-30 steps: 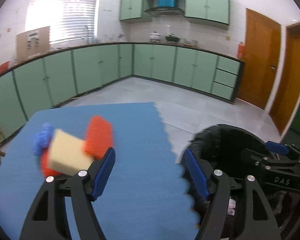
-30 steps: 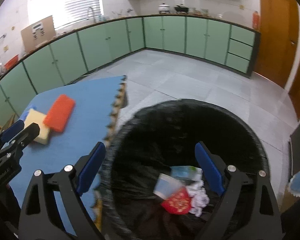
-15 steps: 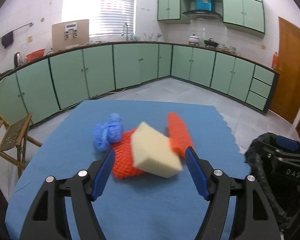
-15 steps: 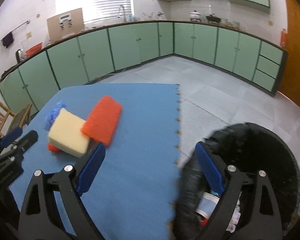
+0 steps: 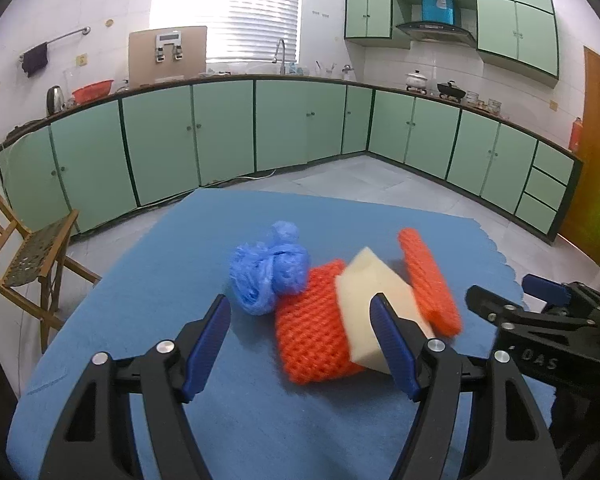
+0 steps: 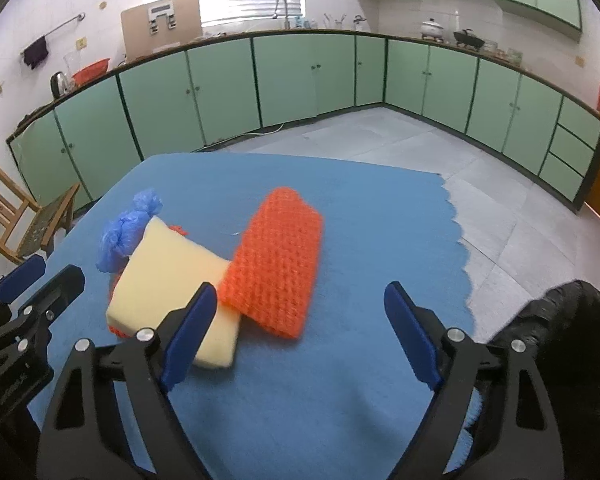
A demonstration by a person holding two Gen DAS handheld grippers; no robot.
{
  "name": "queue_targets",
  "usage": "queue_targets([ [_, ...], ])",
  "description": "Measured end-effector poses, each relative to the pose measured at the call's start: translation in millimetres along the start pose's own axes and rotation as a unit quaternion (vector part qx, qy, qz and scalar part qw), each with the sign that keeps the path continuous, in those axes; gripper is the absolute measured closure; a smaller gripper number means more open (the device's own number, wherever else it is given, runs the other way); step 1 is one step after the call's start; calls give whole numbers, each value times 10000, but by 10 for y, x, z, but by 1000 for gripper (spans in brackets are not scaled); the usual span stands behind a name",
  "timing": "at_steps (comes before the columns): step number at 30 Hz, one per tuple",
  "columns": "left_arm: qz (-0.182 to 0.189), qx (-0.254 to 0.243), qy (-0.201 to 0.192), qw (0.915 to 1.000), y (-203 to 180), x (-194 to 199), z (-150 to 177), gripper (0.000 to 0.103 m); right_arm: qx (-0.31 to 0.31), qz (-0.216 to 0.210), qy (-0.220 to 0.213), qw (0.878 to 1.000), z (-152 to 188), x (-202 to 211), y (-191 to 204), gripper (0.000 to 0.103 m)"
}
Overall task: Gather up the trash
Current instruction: 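Move both tools back over the orange nets and sponge on the table, then grasp the long orange foam net with the right tool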
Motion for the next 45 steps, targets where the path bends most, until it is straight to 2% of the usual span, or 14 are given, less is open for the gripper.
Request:
queue_targets([
  [10,-63,64,116,9999,131,-202,53,32,136,-183,239,9995,42,-387,212,29],
  [13,-65,72,132,9999,143,-225,56,32,95,-306,267,9991,47,-417,208,43],
  [17,-36,78,138,9999,129,-233,71,32,42,-428,468,9980,80,-458,161,82],
  [19,-12,82,143,9999,115,-234,66,32,-28,-451,575,9973,135,-461,115,92],
  [35,515,31,89,9986,-406,-63,30,30,-99,-43,495,9987,322,-68,-239,94],
  [39,533,-10,93,9985,-461,-38,48,29,-163,-33,473,9987,344,-8,-324,94],
  [45,672,232,206,9973,-396,21,74,29,-104,-31,460,9989,362,27,-346,94],
])
Point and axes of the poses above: each gripper's, at about its wrist camera, not at the fingertips, and x roughly against the way its jaws point, y to its left, z to its underside, the point moved 7 cm from there along -x, roughly the way its jaws point, and after that the axes turned 8 degrees about -z, right-handed, at the moved point
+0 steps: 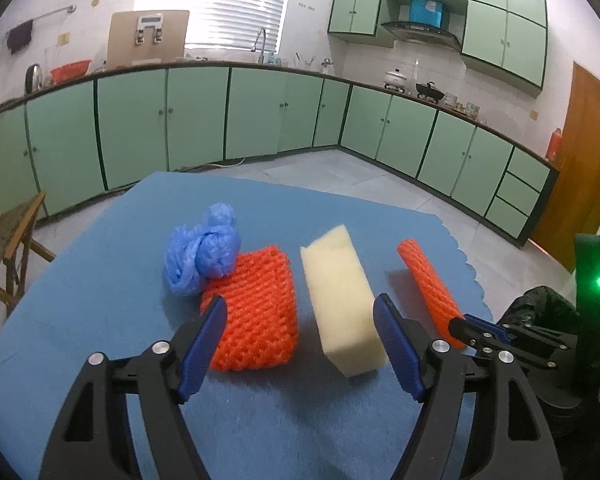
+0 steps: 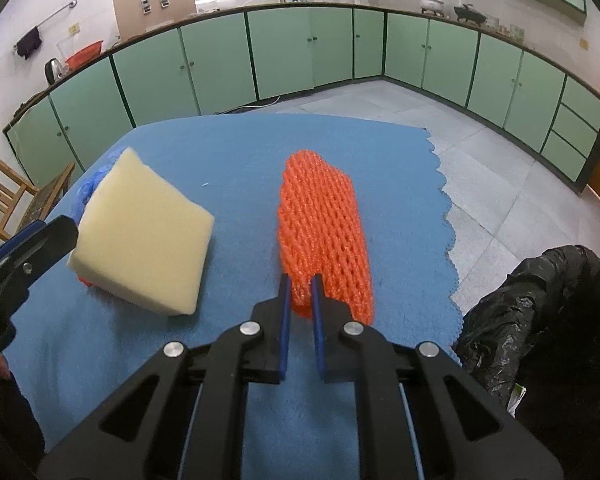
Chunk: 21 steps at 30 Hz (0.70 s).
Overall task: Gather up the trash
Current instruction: 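Grasp the long orange foam net with the right tool, then grasp the yellow sponge with the left tool while the right tool holds the net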
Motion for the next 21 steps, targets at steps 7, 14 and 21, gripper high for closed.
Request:
queue_targets([
  [7,-73,-14,38,10000,46,17,45,28,63,-5,11,10000,11,-3,58,94],
  [14,-139,-119,288,9994,-71,-214,106,29,113,4,58,9999,14,19,55,94],
  [21,-168,-210,322,9991,-144,-280,141,58,38,-10,-11,10000,-12,100,7,94],
])
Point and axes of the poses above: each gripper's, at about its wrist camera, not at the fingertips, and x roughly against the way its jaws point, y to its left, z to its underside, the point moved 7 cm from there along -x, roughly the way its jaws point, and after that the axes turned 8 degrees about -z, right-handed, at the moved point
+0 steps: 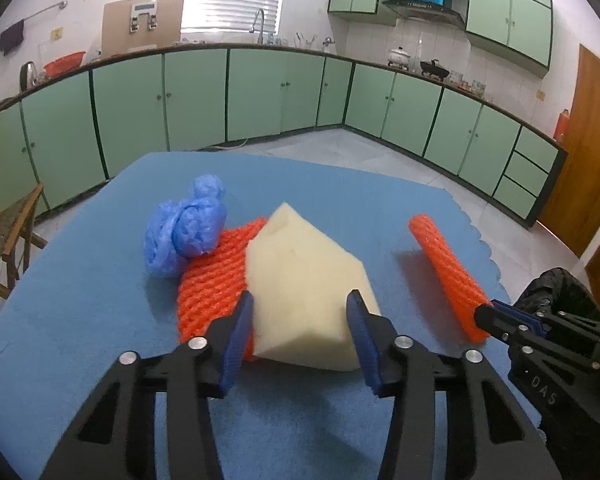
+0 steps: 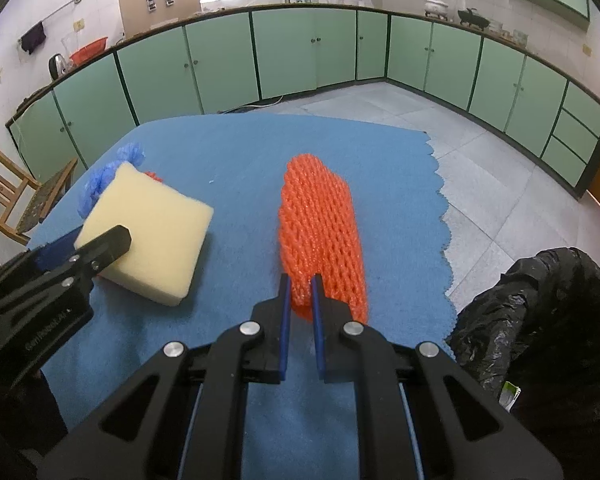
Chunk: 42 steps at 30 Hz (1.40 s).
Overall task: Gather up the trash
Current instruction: 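Grasp the yellow sponge with the left tool while the right tool holds the net, then carry the sponge and orange net over the bin and open both tools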
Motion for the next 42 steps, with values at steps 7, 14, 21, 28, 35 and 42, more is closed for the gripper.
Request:
queue_targets([
  [7,13,-84,-285,9996,-62,214,-81,63,-17,-11,-164,9999,-58,177,7,94],
  [14,53,-246,-524,9983,-203,470,-177,63,-61,-41,-391,9992,-159,481,0,94],
  [21,142,-301,-562,9979,-370,601,-180,63,-106,19,-547,9984,-157,768,-91,94],
  [28,307,-449,-637,9965,-685,733,-179,63,-203,183,-653,9975,-83,1041,-281,94],
  [35,629,-627,-670,9938,-1144,849,-127,63,-405,434,-724,9956,68,1315,-667,94],
  [42,957,-849,-647,9897,-1603,936,-51,63,-672,758,-746,9921,289,1568,-1129,94],
])
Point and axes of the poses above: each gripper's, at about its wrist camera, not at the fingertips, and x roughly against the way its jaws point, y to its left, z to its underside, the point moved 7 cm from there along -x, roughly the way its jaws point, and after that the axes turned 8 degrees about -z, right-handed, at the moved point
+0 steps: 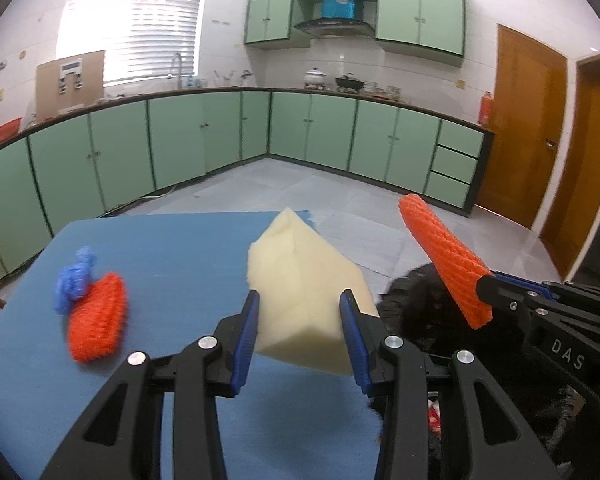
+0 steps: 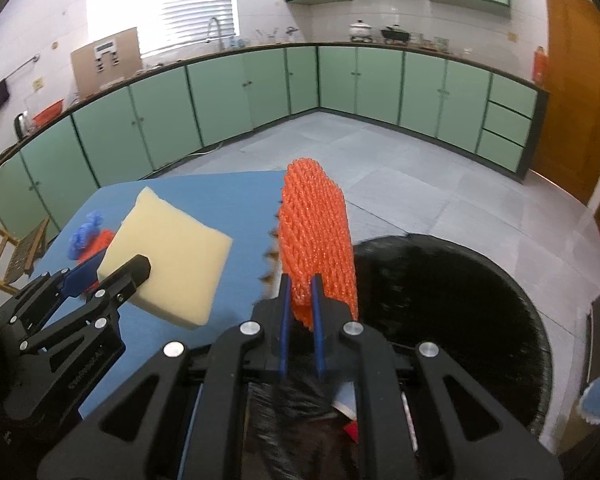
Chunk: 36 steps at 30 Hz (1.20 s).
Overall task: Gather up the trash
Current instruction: 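Carry the sponge and orange net over the bin and open both tools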
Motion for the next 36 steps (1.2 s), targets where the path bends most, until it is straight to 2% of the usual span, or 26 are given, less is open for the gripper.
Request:
queue_targets([
  [8,408,-241,102,9988,-595,-33,91,63,-319,364,52,9988,229,153,-547,94],
  [17,756,-526,195,9956,-1225,-171,178,63,-557,653,211,9961,455,158,-979,94],
  [25,876,-628,389,9934,-1397,-314,282,62,-693,799,344,9938,577,75,-1216,94],
  [30,960,-655,517,9919,-1440,-384,295,58,-735,897,443,9923,656,27,-1309,90],
  [31,972,-652,525,9917,-1439,-385,296,56,-759,923,450,9918,673,23,-1332,82],
  [32,968,-656,511,9918,-1432,-380,290,54,-779,943,452,9915,677,27,-1332,65],
  [34,960,-663,465,9921,-1413,-365,276,45,-823,1000,396,9908,690,44,-1355,56],
  [36,941,-653,429,9925,-1380,-348,259,42,-836,1024,367,9906,697,60,-1363,44],
])
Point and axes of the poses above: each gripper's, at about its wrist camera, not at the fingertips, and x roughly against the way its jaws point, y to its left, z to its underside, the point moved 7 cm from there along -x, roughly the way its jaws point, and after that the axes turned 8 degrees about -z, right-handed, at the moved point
